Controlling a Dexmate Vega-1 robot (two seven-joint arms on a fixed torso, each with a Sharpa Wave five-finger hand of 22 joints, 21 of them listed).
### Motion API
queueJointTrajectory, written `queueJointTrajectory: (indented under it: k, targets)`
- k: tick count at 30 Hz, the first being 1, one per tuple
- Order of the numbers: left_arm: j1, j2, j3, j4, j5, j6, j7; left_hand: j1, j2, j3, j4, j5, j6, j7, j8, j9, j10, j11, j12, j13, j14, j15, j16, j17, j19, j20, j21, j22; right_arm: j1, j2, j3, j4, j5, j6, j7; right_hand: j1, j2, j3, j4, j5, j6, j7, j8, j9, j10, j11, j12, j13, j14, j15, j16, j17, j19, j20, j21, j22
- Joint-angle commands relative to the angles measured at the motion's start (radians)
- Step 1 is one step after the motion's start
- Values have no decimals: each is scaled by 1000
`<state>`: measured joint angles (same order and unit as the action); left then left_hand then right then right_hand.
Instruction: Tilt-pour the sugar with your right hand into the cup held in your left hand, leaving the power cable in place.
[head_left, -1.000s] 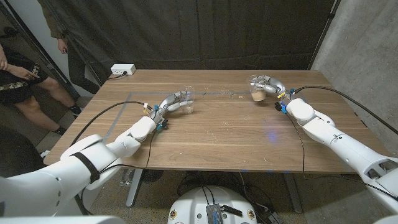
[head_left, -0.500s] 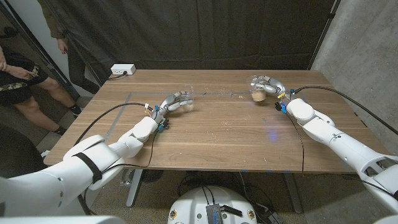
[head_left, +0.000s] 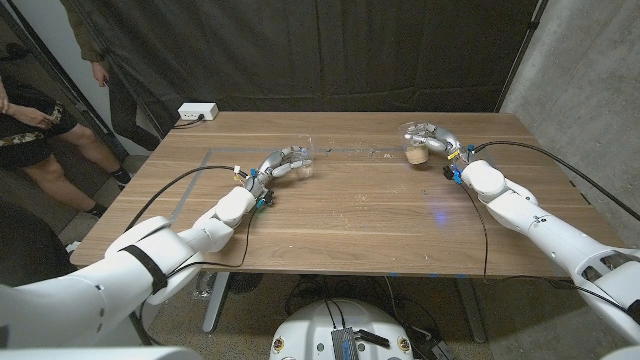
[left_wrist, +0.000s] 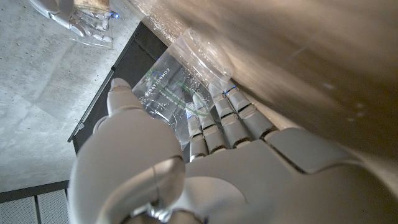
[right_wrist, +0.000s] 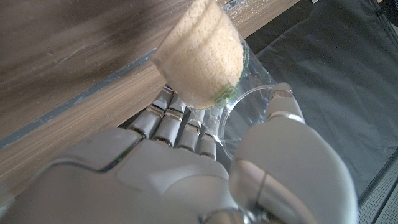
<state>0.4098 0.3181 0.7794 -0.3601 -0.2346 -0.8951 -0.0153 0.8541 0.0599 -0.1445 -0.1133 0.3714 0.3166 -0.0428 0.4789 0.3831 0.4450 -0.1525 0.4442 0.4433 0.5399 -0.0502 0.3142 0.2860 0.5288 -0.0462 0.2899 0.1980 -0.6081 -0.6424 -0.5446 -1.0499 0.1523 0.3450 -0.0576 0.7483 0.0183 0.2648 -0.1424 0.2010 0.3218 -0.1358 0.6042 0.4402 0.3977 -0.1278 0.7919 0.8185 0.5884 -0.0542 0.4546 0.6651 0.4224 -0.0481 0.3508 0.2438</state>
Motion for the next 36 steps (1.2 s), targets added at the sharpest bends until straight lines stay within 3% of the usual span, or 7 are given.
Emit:
queueJointTrajectory:
  k: [1, 10, 18, 23, 26, 36]
  targets:
    - [-8, -18, -12, -5, 13, -56, -2, 4, 8, -4, -4, -5, 12, -3, 8, 5, 13, 0, 7, 7, 9, -128, -2, 5, 11, -28, 4, 2, 5, 13, 8, 54, 24, 63, -2, 11, 18, 10, 2, 3, 7, -3, 3, 3, 8, 0, 2, 4, 13, -177, -2, 2, -5, -15, 6, 3]
    - [-4, -33, -39, -11, 11, -111, 3, 10, 14, -6, -3, -10, 14, -3, 11, 8, 14, -2, 12, 15, 12, -128, -6, 11, 11, -29, 5, 2, -10, 4, 28, 34, 52, 85, 2, 14, 19, 11, 0, 3, 9, -3, 2, 1, 10, -3, 2, 4, 17, -178, -3, 5, -4, -16, 7, 3]
    - [16, -54, -89, -30, -19, -142, 2, 13, 18, -8, -1, -14, 14, -1, 13, 10, 14, 0, 16, 20, 15, -128, -9, 15, 13, -32, 6, 2, -67, -28, 75, -79, 89, 67, -25, 19, 20, 12, -1, 2, 7, -4, 1, 1, 10, 0, 0, 4, 19, -178, -5, 7, -3, -16, 7, 3]
    - [33, -55, -117, -64, -31, -140, 6, 15, 21, -10, 0, -17, 15, -3, 15, 11, 15, -1, 18, 24, 19, -129, -11, 18, 14, -33, 6, 3, -98, -29, 103, -114, 101, 76, -60, 20, 21, 13, -2, 2, 8, -5, 1, 0, 10, -5, -1, 4, 21, -178, -5, 9, -3, -16, 8, 3]
    - [54, -48, -134, -114, -40, -117, 8, 16, 22, -11, 1, -19, 13, -3, 16, 12, 13, -3, 19, 26, 19, -127, -13, 20, 13, -32, 6, 3, -114, -28, 117, -132, 111, 79, -73, 22, 21, 13, -2, 2, 13, -4, 3, 1, 14, -8, -1, 2, 25, -178, -4, 11, -3, -16, 8, 3]
    - [139, 25, -180, -389, -41, 82, 42, 20, 26, -14, 2, -24, 17, -5, 20, 15, 14, -1, 23, 33, 22, -129, -17, 25, 14, -33, 7, 3, -162, -14, 159, -192, 144, 79, -114, 28, 22, 15, -4, 1, 15, -10, 5, 2, 21, -9, -2, 1, 30, -178, -8, 12, -4, -18, 8, 2]
